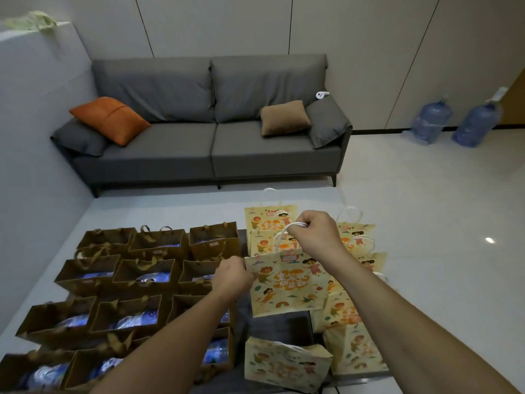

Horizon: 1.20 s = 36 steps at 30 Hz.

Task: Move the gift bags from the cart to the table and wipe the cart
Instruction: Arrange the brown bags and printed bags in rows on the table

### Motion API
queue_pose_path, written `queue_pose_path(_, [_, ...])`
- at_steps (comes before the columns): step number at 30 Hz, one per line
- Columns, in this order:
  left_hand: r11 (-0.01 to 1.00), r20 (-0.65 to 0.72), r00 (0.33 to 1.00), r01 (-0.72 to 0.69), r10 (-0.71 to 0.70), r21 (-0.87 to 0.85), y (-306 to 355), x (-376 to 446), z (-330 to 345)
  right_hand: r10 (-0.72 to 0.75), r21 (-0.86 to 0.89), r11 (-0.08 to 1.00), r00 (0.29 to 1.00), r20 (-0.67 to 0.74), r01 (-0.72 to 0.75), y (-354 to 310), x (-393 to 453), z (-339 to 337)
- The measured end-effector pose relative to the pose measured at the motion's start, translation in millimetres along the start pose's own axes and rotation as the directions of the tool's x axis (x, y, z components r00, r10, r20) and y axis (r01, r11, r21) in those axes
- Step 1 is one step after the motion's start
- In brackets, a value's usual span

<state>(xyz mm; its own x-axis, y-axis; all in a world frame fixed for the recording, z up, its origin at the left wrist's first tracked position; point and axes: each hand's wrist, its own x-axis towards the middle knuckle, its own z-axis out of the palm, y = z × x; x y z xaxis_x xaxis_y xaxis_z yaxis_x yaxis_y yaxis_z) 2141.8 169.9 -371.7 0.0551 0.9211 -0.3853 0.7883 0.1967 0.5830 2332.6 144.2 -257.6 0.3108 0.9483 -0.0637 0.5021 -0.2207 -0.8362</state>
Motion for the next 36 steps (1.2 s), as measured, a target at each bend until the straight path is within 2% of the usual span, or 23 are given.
queue_pose_path(8, [0.996,-0.002,0.998,0.056,-0.056,0.073,-2.0,17.9,15.4,0.052,-0.036,0.998,0.995,0.082,-0.049,26.9,23.7,8.5])
queue_pose_path(11, [0.985,-0.043,0.996,0.078,-0.072,0.155,-5.0,16.2,22.5,0.075,-0.098,0.993,0.989,0.131,-0.062,44.4,27.7,17.0])
queue_pose_path(14, [0.98,-0.054,0.993,0.11,-0.102,0.163,-11.7,11.9,33.5,0.133,-0.167,0.981,0.972,0.194,-0.1,66.8,24.5,27.3])
queue_pose_path(20, [0.992,0.049,0.993,0.1,-0.104,0.07,-25.6,-1.5,53.1,0.289,-0.233,0.948,0.894,0.344,-0.217,109.3,4.9,49.1])
queue_pose_path(23, [0.996,0.081,0.993,0.078,-0.081,0.043,-28.4,-11.5,64.2,0.256,-0.227,0.956,0.91,0.326,-0.188,111.3,-1.8,53.0])
queue_pose_path(32, [0.998,0.213,0.977,-0.001,-0.013,0.064,-38.3,-45.1,74.2,0.236,-0.028,0.97,0.91,0.342,-0.241,96.0,-7.8,69.6])
queue_pose_path(34, [0.997,0.308,0.951,-0.04,0.019,0.062,-42.4,-49.3,74.3,0.256,-0.007,0.963,0.906,0.337,-0.27,95.7,-11.8,67.2])
queue_pose_path(36, [0.972,0.44,0.896,-0.157,0.064,0.177,-44.3,-50.8,76.2,0.285,-0.036,0.957,0.912,0.296,-0.288,100.8,-17.7,61.1])
